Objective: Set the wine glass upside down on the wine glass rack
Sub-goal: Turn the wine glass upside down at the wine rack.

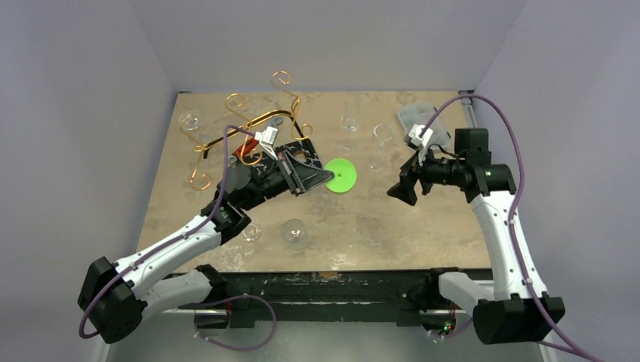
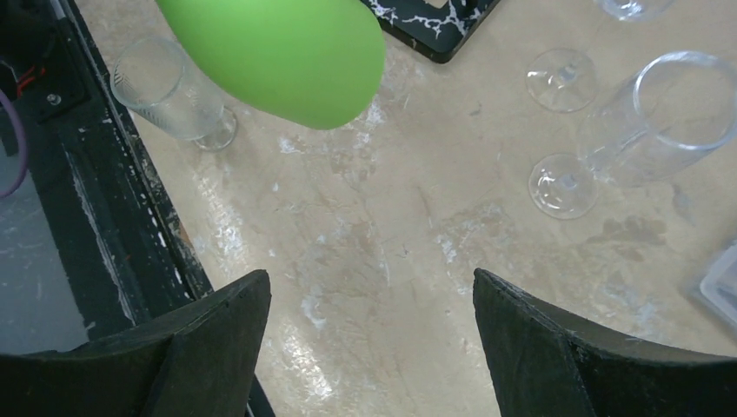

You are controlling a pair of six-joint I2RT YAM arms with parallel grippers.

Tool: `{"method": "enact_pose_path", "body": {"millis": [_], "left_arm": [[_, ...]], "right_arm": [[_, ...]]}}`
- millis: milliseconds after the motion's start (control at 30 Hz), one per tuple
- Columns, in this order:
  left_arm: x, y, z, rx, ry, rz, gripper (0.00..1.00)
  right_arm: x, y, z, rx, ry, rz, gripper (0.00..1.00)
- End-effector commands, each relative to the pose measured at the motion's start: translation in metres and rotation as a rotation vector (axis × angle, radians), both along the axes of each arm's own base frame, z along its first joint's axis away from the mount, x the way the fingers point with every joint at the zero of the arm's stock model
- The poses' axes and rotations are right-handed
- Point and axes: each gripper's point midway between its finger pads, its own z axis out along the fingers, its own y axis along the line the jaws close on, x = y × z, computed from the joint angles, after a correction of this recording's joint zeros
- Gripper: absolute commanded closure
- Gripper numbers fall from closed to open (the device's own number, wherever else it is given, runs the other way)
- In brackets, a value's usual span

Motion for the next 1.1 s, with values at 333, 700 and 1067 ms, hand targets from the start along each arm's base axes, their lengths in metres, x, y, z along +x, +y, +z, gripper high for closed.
{"method": "enact_pose_path", "body": {"millis": [333, 700, 1067], "left_arm": [[-0.018, 0.031, 0.047, 0.042, -0.197, 0.034, 1.00], [-0.020, 0.037, 0.062, 0.071, -0.254, 0.043, 1.00], [-0.019, 0.053, 0.076, 0.103, -0.300, 0.089, 1.00]], "right_arm": [[0.021, 0.017, -0.022, 0.136, -0.032, 0.020, 0.18], [0.017, 0.008, -0.037, 0.117, -0.058, 0.027, 0.20], [0.015, 0.006, -0.039, 0.094, -0.073, 0.030, 0.20]]}}
